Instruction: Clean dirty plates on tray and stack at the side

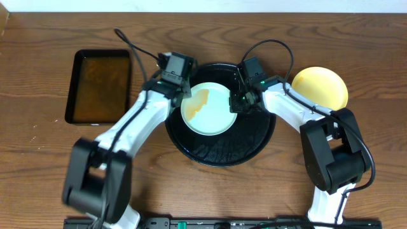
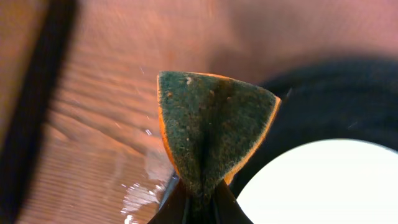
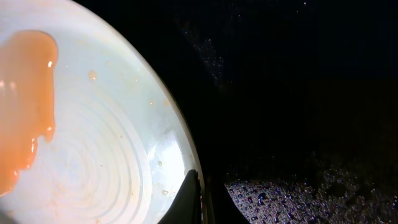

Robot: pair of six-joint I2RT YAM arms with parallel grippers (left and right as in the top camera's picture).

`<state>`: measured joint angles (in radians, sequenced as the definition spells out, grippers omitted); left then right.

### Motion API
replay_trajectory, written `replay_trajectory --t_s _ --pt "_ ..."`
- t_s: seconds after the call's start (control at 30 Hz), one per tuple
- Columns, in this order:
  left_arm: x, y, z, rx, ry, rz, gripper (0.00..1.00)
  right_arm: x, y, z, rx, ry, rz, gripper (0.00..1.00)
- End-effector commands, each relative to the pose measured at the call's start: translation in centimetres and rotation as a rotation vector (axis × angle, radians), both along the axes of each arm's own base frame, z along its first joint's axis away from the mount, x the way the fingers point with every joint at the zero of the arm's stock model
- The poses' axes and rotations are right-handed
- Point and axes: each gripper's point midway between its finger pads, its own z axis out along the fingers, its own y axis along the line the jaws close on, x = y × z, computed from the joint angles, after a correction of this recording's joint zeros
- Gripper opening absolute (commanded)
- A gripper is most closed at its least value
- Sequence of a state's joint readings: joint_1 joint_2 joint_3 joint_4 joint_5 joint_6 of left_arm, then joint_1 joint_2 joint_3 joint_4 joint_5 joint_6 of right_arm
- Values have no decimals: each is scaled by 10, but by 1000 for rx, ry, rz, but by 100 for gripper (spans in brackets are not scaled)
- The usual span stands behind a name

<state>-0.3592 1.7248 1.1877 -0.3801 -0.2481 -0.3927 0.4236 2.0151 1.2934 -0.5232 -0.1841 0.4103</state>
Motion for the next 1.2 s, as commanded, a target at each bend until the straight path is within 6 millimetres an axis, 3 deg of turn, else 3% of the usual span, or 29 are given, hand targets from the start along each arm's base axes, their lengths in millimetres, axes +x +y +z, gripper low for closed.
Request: replay_trajectory --t_s 0.0,0.23,0.37,0.67,0.87,0.93,0.97,1.03,1.17 --pt "9 24 36 2 -93 71 8 -7 -13 -20 -66 37 -9 1" --pt "17 86 29 -109 -61 193 7 -7 -13 -21 -66 38 -10 1" --pt "15 134 22 -149 -42 294 7 -6 -13 -20 -65 34 -9 1" --pt "3 201 -40 -236 91 443 8 -5 -13 -15 -65 22 -11 1" --pt "2 231 -72 -241 117 516 11 -5 -18 -17 -91 21 -18 1" --pt "0 238 -76 -242 121 532 24 -5 -18 -17 -91 22 -18 1" --pt "-1 240 -76 -243 120 537 41 -5 -18 -17 -92 22 -18 1" --pt "-2 242 -75 -243 117 542 59 -5 -18 -17 -91 22 -18 1" --pt "4 229 -69 -316 104 498 73 -6 -18 -15 -93 25 -17 1"
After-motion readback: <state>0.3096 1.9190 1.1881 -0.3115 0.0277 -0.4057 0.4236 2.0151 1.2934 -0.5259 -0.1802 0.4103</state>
